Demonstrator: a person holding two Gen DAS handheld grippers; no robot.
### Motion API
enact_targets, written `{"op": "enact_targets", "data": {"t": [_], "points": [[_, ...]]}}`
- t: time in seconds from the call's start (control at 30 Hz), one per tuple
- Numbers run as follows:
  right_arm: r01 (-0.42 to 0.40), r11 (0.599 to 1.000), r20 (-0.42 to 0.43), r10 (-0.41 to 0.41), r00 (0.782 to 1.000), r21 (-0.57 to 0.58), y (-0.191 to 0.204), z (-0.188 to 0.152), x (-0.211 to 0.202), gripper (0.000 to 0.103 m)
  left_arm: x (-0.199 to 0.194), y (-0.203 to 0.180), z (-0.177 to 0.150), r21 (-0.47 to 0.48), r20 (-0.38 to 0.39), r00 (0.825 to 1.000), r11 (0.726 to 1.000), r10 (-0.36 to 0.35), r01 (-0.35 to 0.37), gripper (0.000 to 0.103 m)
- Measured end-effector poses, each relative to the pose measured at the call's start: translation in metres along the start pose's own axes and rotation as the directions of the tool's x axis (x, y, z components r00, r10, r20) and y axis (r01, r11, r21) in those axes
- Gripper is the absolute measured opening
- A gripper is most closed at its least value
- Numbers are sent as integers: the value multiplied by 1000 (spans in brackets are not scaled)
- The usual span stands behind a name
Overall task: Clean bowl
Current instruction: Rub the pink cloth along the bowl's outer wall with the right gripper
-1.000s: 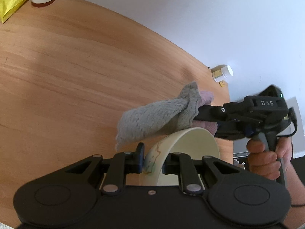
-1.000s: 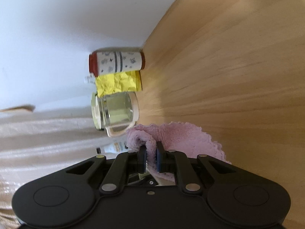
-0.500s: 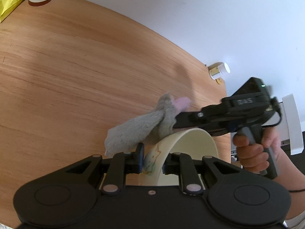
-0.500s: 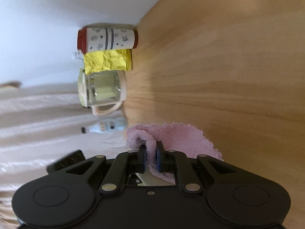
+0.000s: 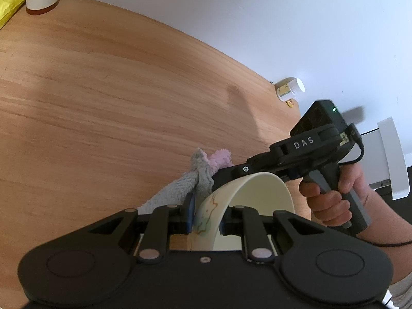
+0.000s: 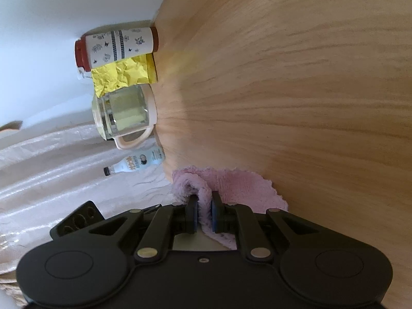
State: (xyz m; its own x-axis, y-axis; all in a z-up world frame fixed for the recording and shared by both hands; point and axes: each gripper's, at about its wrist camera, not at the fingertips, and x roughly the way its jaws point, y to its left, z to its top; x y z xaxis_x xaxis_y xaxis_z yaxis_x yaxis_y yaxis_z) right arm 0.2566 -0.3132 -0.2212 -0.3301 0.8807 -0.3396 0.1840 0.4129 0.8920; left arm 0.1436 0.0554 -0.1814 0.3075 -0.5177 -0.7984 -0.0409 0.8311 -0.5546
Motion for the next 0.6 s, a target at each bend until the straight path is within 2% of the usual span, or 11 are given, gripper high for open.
{"op": "enact_targets", "data": {"t": [0.13, 0.33, 0.6], "points": [[9, 998, -23, -10, 1000, -55, 18, 5, -1, 13, 2, -3, 1, 14, -4, 1000, 1000, 4, -4, 16], [-24, 992, -64, 17, 998, -120, 43, 7, -1, 13, 4, -7, 1, 32, -12, 1000, 999, 13, -13, 16], [11, 982, -132, -37, 991, -191, 68, 7, 6, 13, 1, -7, -2, 34, -4, 1000, 999, 4, -4, 16]]}}
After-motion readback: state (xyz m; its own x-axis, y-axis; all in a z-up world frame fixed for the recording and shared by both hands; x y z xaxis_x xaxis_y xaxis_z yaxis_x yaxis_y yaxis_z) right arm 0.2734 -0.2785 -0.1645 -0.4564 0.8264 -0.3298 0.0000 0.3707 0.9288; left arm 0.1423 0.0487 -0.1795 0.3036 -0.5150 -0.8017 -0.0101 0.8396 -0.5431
